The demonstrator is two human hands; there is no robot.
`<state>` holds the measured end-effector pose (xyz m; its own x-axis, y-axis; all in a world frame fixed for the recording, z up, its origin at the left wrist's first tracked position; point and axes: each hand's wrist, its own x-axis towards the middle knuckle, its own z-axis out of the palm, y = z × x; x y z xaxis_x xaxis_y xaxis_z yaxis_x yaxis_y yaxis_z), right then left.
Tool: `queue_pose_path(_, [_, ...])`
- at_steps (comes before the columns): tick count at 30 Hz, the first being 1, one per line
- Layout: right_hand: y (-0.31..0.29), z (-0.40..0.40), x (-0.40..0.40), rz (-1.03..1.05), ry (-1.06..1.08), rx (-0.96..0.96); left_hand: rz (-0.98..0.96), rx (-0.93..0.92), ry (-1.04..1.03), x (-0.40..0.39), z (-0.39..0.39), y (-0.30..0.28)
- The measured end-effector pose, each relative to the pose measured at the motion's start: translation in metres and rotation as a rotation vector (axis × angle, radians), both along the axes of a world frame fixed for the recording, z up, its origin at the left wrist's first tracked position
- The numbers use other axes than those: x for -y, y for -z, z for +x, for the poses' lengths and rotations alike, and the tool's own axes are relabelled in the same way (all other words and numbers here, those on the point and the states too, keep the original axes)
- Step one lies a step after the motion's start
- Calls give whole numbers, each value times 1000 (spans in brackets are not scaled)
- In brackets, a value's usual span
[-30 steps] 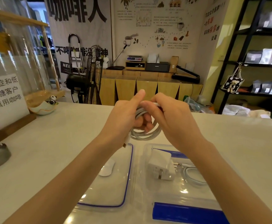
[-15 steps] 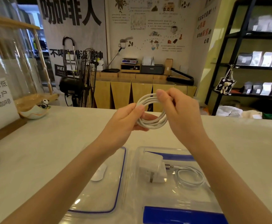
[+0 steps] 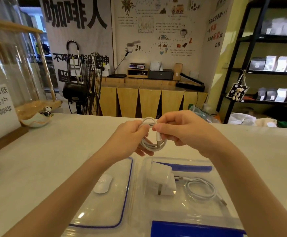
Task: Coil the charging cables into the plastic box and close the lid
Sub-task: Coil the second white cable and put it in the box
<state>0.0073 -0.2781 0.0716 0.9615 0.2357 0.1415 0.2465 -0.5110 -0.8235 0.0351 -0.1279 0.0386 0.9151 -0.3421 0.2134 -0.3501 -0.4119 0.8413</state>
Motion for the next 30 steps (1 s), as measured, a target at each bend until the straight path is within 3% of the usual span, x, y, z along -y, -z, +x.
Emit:
queue_pose_path(4, [4, 4, -5, -50, 73, 190, -16, 1, -11, -4, 2, -4])
queue_pose_path(14, [7, 5, -11, -17, 179, 284, -19, 106, -24, -9, 1, -6])
queue_pose_path(18, [13, 6, -13, -241, 339, 575, -160, 43, -10, -8, 1, -9])
queue_pose_path(22, [20, 8, -20, -232, 390, 761, -240, 39, 35, -8, -1, -10])
queue_pose_path(24, [17, 8, -18, -71, 377, 633, -281, 59, 79, -10, -2, -12])
queue_pose_path(27, [8, 8, -10, 163, 84, 242, -344, 34, 180, -13, -5, -16])
queue_pose_path(30, [4, 3, -5, 150, -96, 215, -358, -26, 240, -15, -7, -20])
